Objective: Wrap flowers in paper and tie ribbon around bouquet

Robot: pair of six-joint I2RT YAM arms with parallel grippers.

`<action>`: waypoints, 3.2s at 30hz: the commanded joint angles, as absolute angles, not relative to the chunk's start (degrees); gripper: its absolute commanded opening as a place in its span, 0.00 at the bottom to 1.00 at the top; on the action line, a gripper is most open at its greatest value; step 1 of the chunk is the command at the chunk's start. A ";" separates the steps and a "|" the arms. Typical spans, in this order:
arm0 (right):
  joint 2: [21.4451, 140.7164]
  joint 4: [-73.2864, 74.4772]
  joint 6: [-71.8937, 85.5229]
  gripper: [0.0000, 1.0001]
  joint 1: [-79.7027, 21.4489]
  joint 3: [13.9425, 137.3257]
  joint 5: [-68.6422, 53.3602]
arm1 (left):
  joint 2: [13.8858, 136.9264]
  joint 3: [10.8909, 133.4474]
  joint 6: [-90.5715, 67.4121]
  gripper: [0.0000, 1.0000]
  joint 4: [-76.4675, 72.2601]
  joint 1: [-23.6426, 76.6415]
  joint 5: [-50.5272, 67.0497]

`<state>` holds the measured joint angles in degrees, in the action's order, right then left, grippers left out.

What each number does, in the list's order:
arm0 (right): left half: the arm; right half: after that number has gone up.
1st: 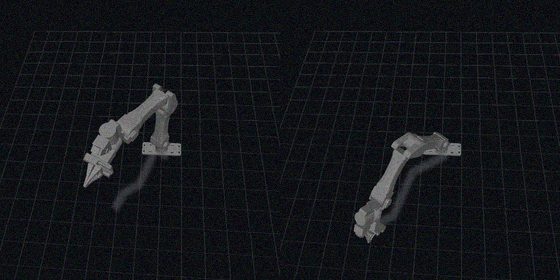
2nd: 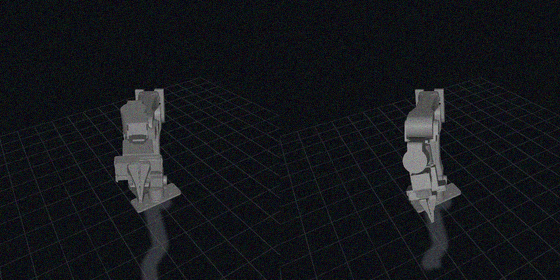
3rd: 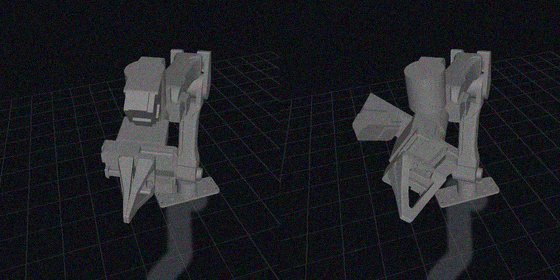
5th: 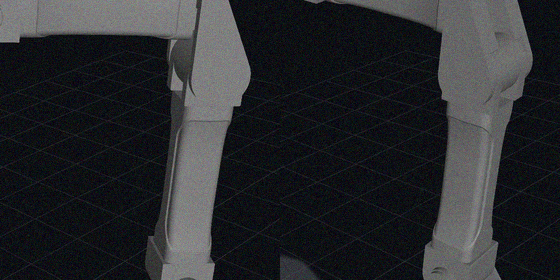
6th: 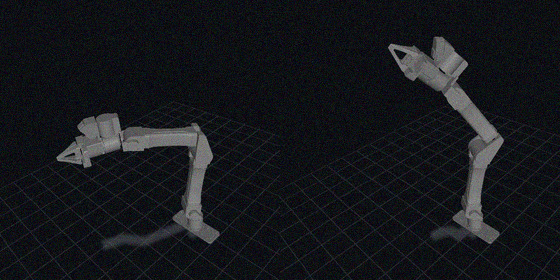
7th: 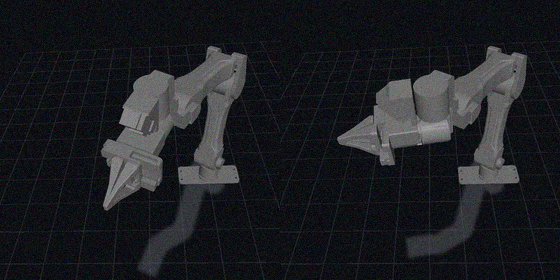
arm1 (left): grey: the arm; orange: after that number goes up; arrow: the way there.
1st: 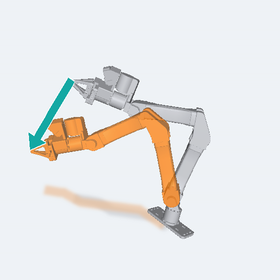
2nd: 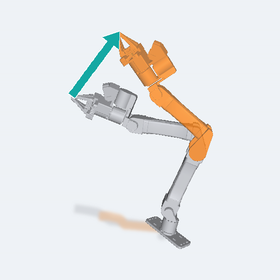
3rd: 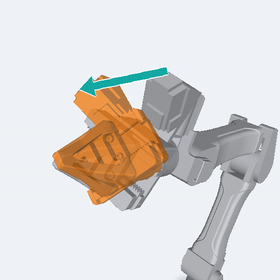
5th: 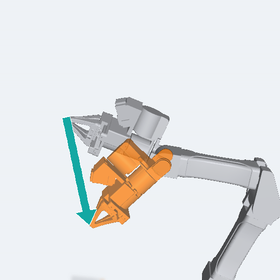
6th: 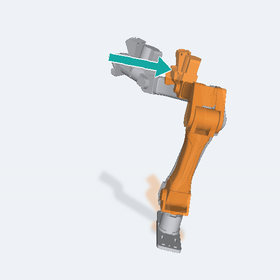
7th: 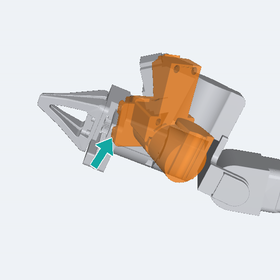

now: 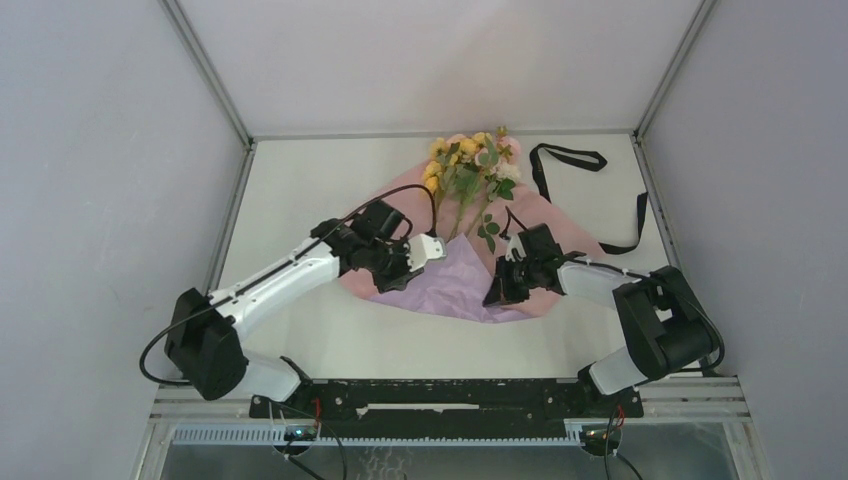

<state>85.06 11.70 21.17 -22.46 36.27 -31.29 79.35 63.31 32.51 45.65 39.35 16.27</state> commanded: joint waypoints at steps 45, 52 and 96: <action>82.19 25.14 20.52 0.17 -25.07 47.64 -11.67 | 81.69 68.76 32.73 0.26 48.42 41.16 11.82; 83.36 23.51 21.35 0.18 -24.29 46.77 -13.23 | 85.02 67.72 30.66 0.26 42.89 48.11 14.22; 78.52 23.25 26.10 0.01 -20.14 34.28 -11.91 | 91.69 47.38 38.48 0.24 35.42 48.65 3.32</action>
<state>80.20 21.10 24.88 -20.23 35.38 -14.70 92.38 51.35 35.99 30.22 48.80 6.94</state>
